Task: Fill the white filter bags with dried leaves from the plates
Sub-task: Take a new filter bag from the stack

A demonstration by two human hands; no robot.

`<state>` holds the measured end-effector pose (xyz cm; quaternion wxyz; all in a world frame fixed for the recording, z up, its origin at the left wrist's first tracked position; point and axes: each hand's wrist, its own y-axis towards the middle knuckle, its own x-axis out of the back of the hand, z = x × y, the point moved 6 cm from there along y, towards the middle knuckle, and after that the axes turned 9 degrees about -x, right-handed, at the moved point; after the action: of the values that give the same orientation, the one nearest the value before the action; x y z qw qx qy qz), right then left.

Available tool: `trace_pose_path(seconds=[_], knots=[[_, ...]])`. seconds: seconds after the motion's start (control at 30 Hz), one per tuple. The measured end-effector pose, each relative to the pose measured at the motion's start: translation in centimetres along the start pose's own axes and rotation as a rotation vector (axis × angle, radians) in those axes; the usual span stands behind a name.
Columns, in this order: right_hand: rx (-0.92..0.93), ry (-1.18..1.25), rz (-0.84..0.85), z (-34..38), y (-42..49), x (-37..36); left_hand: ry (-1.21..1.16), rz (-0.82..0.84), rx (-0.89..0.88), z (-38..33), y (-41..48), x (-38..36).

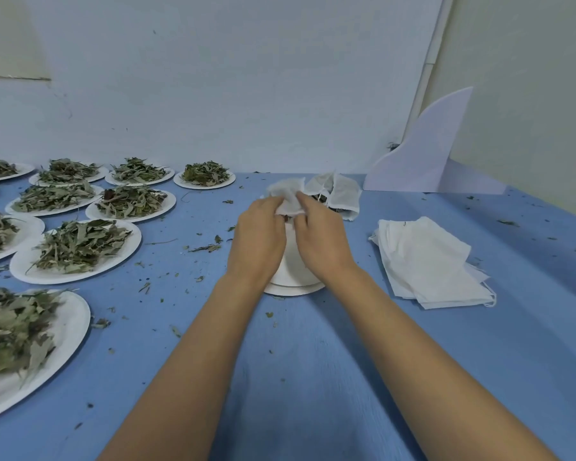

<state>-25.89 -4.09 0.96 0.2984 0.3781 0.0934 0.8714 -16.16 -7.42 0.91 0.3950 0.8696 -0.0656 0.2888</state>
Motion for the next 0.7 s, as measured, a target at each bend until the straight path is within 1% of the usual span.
trace_pose_path(seconds=[0.07, 0.17, 0.27, 0.37, 0.47, 0.53, 0.6, 0.63, 0.7], knots=[[-0.055, 0.08, 0.028, -0.8, 0.1, 0.0, -0.037, -0.021, 0.006, 0.2, -0.2, 0.0], [-0.031, 0.092, 0.038, -1.0, -0.1, -0.4, -0.027, -0.027, 0.024, 0.6, -0.6, -0.2], [-0.036, 0.102, 0.036, -1.3, -0.2, -0.8, -0.165, 0.005, 0.067, 0.8, -0.5, -0.4], [-0.116, 0.254, 0.028, -1.7, 0.0, -0.5, -0.327, 0.055, 0.206, 1.6, -0.2, -0.8], [-0.147, 0.377, 0.013, -1.8, 0.2, -0.1, -0.433, 0.12, 0.206, 1.5, -0.3, -1.2], [-0.169, 0.429, -0.023, -2.2, 0.2, 0.4, -0.353, 0.149, 0.147, 1.3, -0.5, -1.1], [-0.186, 0.432, -0.064, -2.5, 0.0, 0.7, -0.188, 0.106, 0.122, 1.6, -0.5, -0.7], [-0.186, 0.416, -0.08, -2.5, -0.1, 0.7, -0.167, 0.064, 0.143, 1.8, -0.4, -0.4], [-0.177, 0.387, -0.102, -2.4, -0.4, 0.6, -0.301, -0.011, 0.204, 1.8, -0.2, -0.3]])
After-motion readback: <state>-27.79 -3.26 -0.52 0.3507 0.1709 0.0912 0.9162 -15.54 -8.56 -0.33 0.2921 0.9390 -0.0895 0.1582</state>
